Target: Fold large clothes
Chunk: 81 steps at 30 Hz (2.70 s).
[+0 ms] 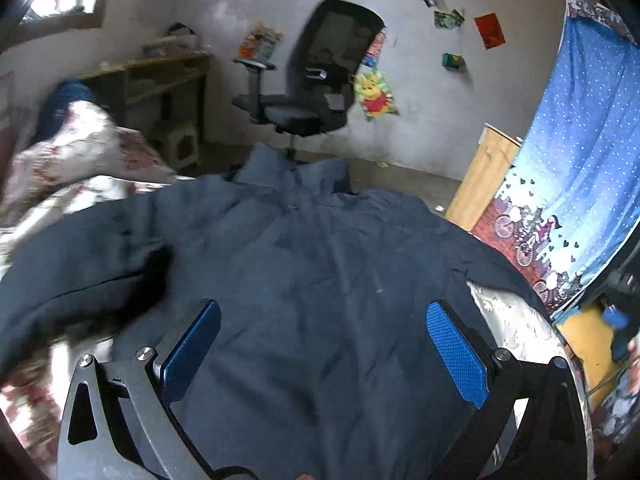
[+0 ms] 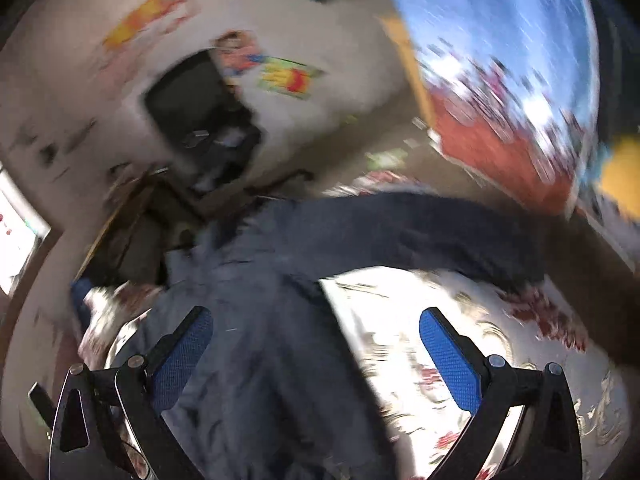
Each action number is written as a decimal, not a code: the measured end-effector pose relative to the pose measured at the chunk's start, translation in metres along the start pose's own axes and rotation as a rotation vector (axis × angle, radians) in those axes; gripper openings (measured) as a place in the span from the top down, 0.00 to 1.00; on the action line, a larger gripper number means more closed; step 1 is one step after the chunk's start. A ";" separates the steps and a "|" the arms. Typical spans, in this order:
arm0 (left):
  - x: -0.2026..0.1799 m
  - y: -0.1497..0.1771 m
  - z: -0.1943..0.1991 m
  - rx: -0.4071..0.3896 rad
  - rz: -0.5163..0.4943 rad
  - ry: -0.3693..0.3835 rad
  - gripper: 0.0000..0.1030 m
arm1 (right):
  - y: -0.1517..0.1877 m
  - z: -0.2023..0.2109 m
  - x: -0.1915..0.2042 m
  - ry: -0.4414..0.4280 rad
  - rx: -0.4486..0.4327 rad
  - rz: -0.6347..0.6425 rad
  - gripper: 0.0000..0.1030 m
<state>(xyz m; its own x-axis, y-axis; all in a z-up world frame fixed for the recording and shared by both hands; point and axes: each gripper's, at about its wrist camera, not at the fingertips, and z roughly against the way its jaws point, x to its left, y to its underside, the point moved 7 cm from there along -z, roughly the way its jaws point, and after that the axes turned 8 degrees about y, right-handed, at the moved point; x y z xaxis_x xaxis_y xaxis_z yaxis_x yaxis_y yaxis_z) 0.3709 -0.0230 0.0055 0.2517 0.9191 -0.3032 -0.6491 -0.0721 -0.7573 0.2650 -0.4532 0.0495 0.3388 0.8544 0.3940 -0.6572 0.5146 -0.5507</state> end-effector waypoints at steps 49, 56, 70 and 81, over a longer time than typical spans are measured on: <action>-0.048 0.002 -0.230 0.228 -0.025 0.094 0.02 | -0.050 -0.070 -0.159 0.116 0.037 -0.577 0.24; -0.075 0.001 -0.251 0.193 -0.038 0.118 0.02 | -0.010 -0.127 -0.216 0.063 0.298 -0.822 0.12; -0.086 0.010 -0.279 0.246 -0.103 0.050 0.02 | -0.036 -0.152 -0.229 0.036 0.057 -0.950 0.84; -0.036 -0.010 -0.219 0.248 0.047 0.043 0.02 | -0.132 -0.032 -0.044 0.170 -0.421 -0.144 0.91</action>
<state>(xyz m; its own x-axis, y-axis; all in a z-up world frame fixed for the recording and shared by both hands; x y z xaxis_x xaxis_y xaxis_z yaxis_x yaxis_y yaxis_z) 0.5260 -0.1404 -0.1027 0.2438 0.8992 -0.3632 -0.8158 -0.0124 -0.5781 0.3587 -0.5566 0.0812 0.5347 0.7538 0.3820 -0.2775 0.5836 -0.7632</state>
